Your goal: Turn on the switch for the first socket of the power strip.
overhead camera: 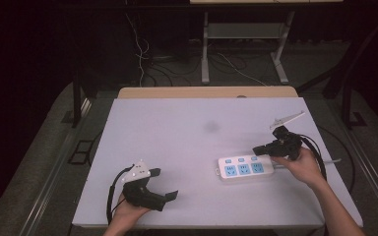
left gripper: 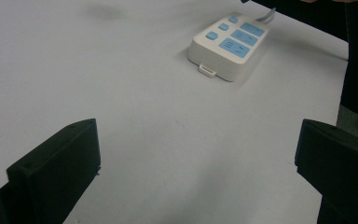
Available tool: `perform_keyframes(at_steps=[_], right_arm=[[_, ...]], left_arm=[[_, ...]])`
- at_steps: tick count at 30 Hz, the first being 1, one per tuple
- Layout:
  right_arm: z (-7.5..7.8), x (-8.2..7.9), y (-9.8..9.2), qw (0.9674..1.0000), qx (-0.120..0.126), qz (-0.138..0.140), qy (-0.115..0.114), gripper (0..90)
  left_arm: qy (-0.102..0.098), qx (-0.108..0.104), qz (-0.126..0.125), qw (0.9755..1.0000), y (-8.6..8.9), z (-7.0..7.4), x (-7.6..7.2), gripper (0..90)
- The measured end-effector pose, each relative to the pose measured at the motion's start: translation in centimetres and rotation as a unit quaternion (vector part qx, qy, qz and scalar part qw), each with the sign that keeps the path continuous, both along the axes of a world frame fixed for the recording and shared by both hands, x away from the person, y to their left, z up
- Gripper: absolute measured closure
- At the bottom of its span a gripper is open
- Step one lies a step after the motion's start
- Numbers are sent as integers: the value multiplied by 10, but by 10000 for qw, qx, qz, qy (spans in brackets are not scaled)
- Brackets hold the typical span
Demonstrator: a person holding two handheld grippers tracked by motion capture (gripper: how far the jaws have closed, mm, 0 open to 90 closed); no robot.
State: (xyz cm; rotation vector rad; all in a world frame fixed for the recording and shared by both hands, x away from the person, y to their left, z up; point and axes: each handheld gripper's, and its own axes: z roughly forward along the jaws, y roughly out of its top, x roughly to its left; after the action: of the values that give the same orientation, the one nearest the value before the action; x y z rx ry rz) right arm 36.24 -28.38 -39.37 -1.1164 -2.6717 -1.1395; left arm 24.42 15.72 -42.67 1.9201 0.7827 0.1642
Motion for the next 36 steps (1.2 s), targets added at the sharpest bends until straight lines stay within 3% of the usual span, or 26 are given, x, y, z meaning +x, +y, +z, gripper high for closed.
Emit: perform_keyframes(at_steps=[13, 22, 28, 36], right_arm=[[-11, 7, 4, 9997, -103, 119, 170, 894], [-18, 7, 8, 9991, -327, 162, 197, 894], [-22, 6, 3, 9996, -130, 122, 196, 894], [-24, 5, 2, 9997, -98, 170, 115, 898]], left_arm=[[3, 22, -24, 10000, -1, 0, 0, 0], [3, 21, -30, 10000, 0, 0, 0, 0], [3, 36, -39, 10000, -1, -1, 1, 0], [-4, 47, -52, 10000, -1, 0, 0, 0]])
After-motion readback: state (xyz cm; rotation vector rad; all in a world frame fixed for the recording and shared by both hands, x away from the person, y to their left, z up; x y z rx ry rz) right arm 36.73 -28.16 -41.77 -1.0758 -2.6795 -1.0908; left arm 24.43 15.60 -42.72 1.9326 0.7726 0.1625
